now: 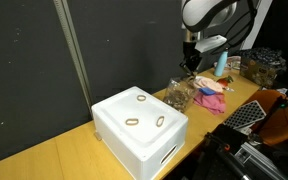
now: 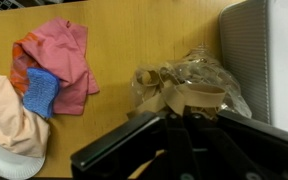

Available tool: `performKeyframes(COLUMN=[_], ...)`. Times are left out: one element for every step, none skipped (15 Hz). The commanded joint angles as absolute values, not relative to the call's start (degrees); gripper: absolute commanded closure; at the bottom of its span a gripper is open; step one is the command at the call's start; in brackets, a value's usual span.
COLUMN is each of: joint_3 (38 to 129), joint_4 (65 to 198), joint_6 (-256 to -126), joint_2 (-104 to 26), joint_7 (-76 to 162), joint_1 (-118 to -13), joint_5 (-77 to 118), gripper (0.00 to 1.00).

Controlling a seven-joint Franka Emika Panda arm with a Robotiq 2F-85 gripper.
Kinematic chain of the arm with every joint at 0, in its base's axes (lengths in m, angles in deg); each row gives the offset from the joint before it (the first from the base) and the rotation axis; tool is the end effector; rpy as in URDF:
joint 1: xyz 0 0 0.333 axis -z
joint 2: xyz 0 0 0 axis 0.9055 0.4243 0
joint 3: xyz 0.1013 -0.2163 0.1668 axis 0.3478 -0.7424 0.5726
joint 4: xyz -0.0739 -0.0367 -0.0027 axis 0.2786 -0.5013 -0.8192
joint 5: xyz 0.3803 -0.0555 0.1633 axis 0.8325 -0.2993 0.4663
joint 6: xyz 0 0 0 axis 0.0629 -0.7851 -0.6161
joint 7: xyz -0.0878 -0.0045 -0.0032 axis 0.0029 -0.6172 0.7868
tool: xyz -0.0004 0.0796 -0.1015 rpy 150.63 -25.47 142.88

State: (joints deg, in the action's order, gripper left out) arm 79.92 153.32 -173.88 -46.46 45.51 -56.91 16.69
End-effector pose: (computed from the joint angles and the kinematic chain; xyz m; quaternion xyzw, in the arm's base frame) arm 0.5642 -0.1683 0.3190 0.9891 -0.1240 -0.0551 0.0566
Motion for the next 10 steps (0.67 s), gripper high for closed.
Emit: performKeyframes(joint_3=[79.6,79.9,80.1,80.4,80.7,81.1,81.4,81.8,82.2,82.5], joint_4=[152.1,152.1,152.3,152.5,152.9,153.4,154.1,154.7,155.2,155.4], joint_6=[-177.4,-178.6,-179.8,-180.6,-181.5,-181.9,-182.5,-182.8,-182.9,-183.0], joint_2=[-43.4,-42.5,-42.0,-41.6,-41.4,-41.5,-41.8,-42.1,-42.3,-42.4], joint_7=[45.8,45.9,45.9,45.7,45.5,45.5,45.3,45.2,45.2,45.1], joint_1=[-56.2,-56.2,-56.4,-56.8,-57.1,-57.5,-58.0,-58.5,-59.0,-59.4], joint_5=[19.1,19.7,20.0,20.3,20.3,20.5,20.4,20.3,20.3,20.3], gripper=[0.99,0.99,0.99,0.99,0.99,0.99,0.99,0.99,0.99,0.99])
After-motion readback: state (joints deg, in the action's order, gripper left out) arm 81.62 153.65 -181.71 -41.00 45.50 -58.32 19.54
